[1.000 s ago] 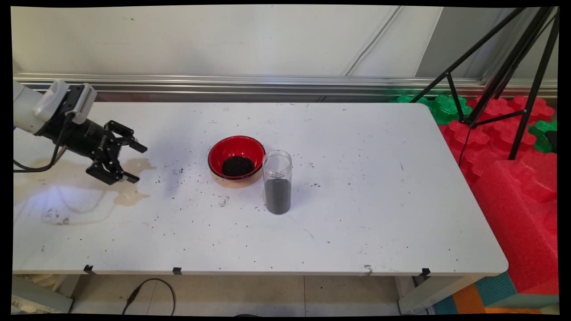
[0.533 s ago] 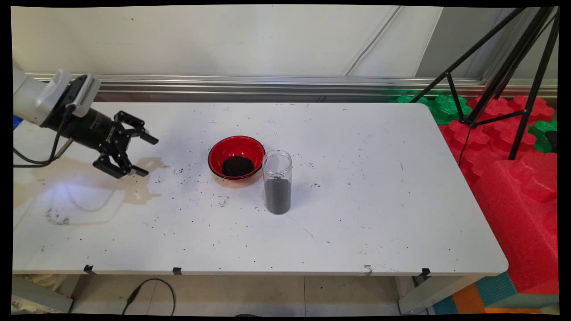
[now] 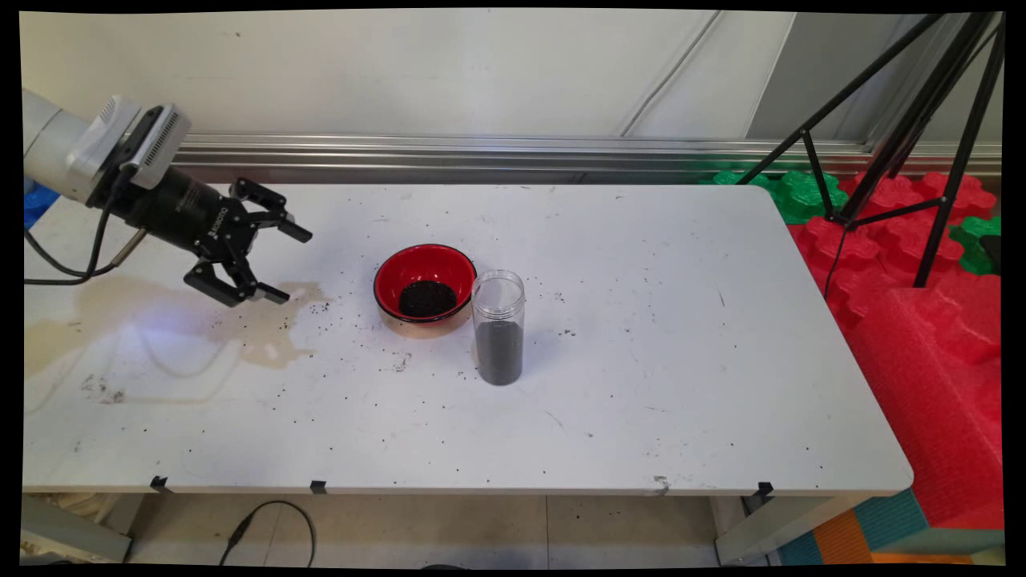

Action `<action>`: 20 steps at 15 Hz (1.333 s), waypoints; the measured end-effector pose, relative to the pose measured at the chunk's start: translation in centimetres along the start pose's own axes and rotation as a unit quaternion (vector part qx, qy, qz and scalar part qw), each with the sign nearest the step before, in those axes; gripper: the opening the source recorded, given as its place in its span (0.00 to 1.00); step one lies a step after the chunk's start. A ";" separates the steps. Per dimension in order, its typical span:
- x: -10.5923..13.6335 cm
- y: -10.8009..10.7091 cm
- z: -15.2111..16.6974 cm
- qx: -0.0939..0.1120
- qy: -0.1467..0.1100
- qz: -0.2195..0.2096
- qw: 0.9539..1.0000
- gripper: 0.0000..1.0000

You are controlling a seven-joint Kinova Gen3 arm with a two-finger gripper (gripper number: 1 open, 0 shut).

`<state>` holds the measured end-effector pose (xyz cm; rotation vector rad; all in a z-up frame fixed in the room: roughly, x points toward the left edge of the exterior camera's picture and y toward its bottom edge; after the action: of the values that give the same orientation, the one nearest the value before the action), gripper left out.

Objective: Pick up the black seasoning powder from the table

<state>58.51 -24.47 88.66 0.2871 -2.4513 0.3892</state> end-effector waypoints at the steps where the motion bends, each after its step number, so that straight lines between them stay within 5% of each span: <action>1: 0.2 -0.1 0.1 -0.002 0.003 0.002 1.000 1.00; 20: 4.1 -2.6 4.1 -0.070 0.064 0.035 0.995 1.00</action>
<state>53.85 -28.79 88.65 0.1132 -2.3532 0.2563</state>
